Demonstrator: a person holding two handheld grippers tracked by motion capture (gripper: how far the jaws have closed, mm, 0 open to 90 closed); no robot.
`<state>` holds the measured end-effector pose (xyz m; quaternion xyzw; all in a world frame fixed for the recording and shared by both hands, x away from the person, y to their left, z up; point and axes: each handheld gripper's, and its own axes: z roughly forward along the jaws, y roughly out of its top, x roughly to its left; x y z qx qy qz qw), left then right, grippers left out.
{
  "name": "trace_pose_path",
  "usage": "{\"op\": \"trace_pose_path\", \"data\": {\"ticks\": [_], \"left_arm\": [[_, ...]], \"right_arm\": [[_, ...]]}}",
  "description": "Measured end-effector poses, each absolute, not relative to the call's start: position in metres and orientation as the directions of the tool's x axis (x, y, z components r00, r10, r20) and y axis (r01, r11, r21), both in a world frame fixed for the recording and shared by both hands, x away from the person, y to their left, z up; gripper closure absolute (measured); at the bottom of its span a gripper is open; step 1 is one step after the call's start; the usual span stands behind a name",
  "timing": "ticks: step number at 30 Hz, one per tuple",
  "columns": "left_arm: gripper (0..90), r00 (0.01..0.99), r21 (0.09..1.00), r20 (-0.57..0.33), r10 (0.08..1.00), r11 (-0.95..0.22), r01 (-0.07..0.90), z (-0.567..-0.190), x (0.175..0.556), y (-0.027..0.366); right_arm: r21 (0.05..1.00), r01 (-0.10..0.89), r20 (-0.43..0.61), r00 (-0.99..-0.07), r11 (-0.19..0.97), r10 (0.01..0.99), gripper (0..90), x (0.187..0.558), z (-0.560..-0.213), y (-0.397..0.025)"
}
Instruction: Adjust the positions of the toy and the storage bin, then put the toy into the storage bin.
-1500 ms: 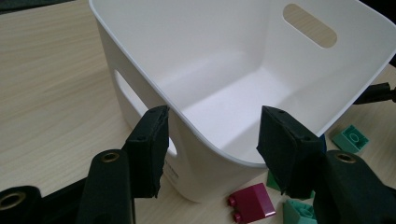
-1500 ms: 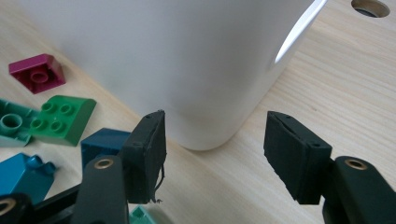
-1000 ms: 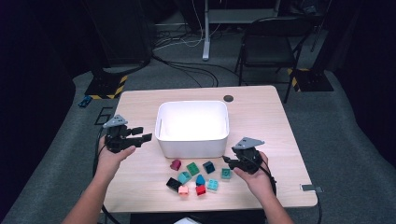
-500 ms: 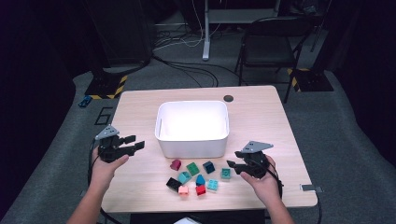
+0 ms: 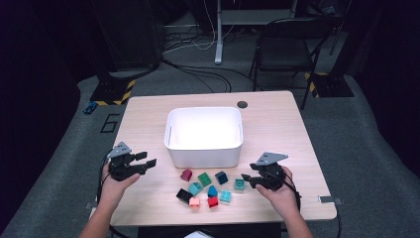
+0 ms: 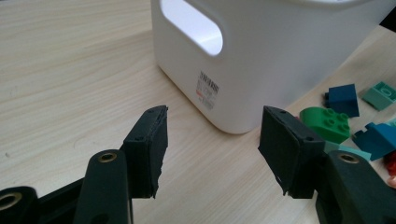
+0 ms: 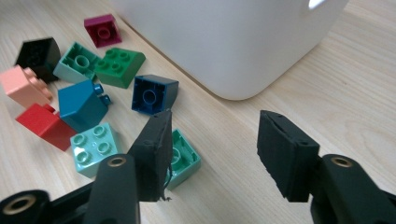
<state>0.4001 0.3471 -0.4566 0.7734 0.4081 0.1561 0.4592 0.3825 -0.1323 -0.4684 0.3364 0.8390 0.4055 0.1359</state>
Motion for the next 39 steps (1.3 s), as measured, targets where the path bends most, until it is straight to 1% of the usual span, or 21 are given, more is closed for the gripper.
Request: {"op": "trace_pose_path", "data": {"ticks": [3, 6, 8, 9, 11, 14, 16, 17, 19, 25, 29, 32, 33, 36, 39], "left_arm": [[41.6, 0.622, 0.832, -0.123, 0.773, -0.262, 0.489, -0.464, 0.401, 0.349], [41.6, 0.627, 0.822, -0.113, 0.771, -0.282, 0.495, -0.47, 0.402, 0.35], [41.6, 0.627, 0.818, -0.115, 0.77, -0.285, 0.5, -0.474, 0.403, 0.351], [41.6, 0.629, 0.815, -0.12, 0.768, -0.286, 0.505, -0.475, 0.403, 0.352], [41.6, 0.627, 0.81, -0.125, 0.769, -0.287, 0.512, -0.479, 0.404, 0.353], [41.6, 0.628, 0.806, -0.132, 0.767, -0.285, 0.518, -0.482, 0.406, 0.353], [41.6, 0.628, 0.801, -0.135, 0.766, -0.289, 0.524, -0.483, 0.407, 0.354], [41.7, 0.625, 0.802, -0.141, 0.767, -0.282, 0.527, -0.484, 0.407, 0.353], [41.6, 0.633, 0.8, -0.138, 0.762, -0.291, 0.524, -0.484, 0.408, 0.353], [41.6, 0.625, 0.806, -0.132, 0.77, -0.284, 0.52, -0.485, 0.408, 0.35], [41.6, 0.625, 0.796, -0.134, 0.769, -0.292, 0.53, -0.486, 0.409, 0.353], [41.5, 0.618, 0.795, -0.138, 0.774, -0.286, 0.535, -0.486, 0.409, 0.354], [41.5, 0.614, 0.794, -0.143, 0.776, -0.28, 0.539, -0.486, 0.409, 0.354], [41.4, 0.606, 0.797, -0.144, 0.782, -0.272, 0.54, -0.488, 0.41, 0.353], [41.4, 0.611, 0.782, -0.144, 0.778, -0.289, 0.553, -0.488, 0.411, 0.353]], "right_arm": [[0.782, 0.478, 0.097, -0.728, 0.401, 0.679, 38.5, 0.384, -0.468, -0.137], [0.78, 0.496, 0.135, -0.728, 0.382, 0.672, 32.7, 0.384, -0.469, -0.139], [0.783, 0.493, 0.146, -0.739, 0.379, 0.658, 26.9, 0.384, -0.47, -0.139], [0.784, 0.487, 0.143, -0.745, 0.385, 0.651, 26.0, 0.383, -0.47, -0.139], [0.792, 0.468, 0.118, -0.747, 0.392, 0.654, 26.1, 0.382, -0.47, -0.137], [0.795, 0.438, 0.066, -0.75, 0.42, 0.658, 29.8, 0.379, -0.471, -0.136], [0.783, 0.444, 0.061, -0.752, 0.436, 0.656, 38.9, 0.378, -0.473, -0.137], [0.778, 0.449, 0.057, -0.747, 0.44, 0.663, 40.0, 0.378, -0.474, -0.137], [0.766, 0.458, 0.045, -0.737, 0.45, 0.674, 40.0, 0.378, -0.477, -0.138], [0.753, 0.481, 0.071, -0.738, 0.448, 0.671, 40.6, 0.378, -0.484, -0.135], [0.758, 0.454, 0.051, -0.757, 0.469, 0.651, 40.1, 0.377, -0.484, -0.127], [0.736, 0.436, 0.023, -0.78, 0.517, 0.625, 43.7, 0.375, -0.485, -0.121], [0.734, 0.431, 0.015, -0.783, 0.525, 0.622, 43.7, 0.375, -0.487, -0.12], [0.736, 0.434, 0.028, -0.787, 0.52, 0.617, 43.9, 0.375, -0.49, -0.117], [0.737, 0.422, 0.025, -0.797, 0.528, 0.603, 44.4, 0.378, -0.49, -0.114]]}}
